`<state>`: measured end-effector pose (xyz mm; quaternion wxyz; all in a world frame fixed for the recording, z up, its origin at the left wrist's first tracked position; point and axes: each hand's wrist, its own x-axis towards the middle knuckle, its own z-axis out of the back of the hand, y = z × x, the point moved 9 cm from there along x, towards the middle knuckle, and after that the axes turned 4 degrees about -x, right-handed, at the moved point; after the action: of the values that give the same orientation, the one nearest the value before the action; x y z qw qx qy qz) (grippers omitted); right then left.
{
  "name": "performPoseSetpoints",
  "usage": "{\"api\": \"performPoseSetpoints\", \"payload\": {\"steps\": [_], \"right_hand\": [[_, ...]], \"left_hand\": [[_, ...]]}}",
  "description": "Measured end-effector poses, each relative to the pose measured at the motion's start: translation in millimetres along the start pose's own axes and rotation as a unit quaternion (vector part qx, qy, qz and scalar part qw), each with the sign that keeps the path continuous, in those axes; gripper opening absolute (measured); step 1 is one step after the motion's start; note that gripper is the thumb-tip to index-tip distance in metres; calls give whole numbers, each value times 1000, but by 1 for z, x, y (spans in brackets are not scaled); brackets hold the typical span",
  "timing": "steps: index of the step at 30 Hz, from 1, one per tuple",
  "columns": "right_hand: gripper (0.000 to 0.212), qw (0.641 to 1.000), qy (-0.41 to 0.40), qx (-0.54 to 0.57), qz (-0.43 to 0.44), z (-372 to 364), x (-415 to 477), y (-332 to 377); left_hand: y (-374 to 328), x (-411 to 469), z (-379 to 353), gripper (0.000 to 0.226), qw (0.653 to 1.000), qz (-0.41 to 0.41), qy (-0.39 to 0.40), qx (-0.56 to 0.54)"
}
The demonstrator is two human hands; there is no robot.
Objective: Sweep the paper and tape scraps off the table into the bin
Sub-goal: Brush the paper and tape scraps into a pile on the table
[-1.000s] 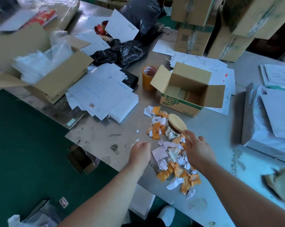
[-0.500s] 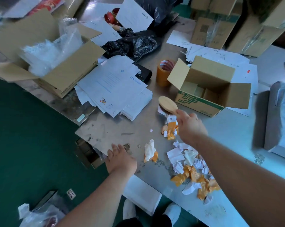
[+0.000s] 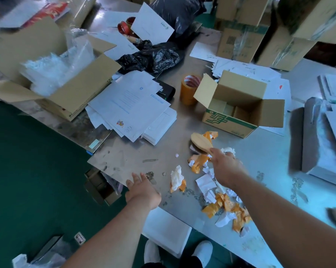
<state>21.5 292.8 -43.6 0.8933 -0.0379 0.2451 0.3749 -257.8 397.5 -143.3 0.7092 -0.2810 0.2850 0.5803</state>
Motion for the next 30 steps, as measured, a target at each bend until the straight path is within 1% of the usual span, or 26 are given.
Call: {"api": "performPoseSetpoints", "payload": {"steps": [5, 9, 11, 15, 20, 27, 30], "right_hand": [[44, 999, -1, -29, -18, -5, -32, -12], [45, 1000, 0, -11, -26, -10, -50, -20], [44, 999, -24, 7, -32, -8, -56, -24], [37, 992, -101, 57, -43, 3, -60, -30], [35, 989, -118, 79, -42, 16, -33, -28], [38, 991, -96, 77, -60, 28, 22, -28], [41, 995, -49, 57, -72, 19, 34, -33]], "left_hand": [[2, 9, -3, 109, 999, -1, -22, 37], [0, 2, -2, 106, 999, 5, -23, 23], [-1, 0, 0, 106, 999, 6, -29, 28], [-3, 3, 1, 108, 999, 6, -38, 36], [-3, 2, 2, 107, 998, -1, -53, 40], [3, 4, -4, 105, 997, -17, -67, 44], [1, 4, -4, 105, 997, -10, -68, 44]]}}
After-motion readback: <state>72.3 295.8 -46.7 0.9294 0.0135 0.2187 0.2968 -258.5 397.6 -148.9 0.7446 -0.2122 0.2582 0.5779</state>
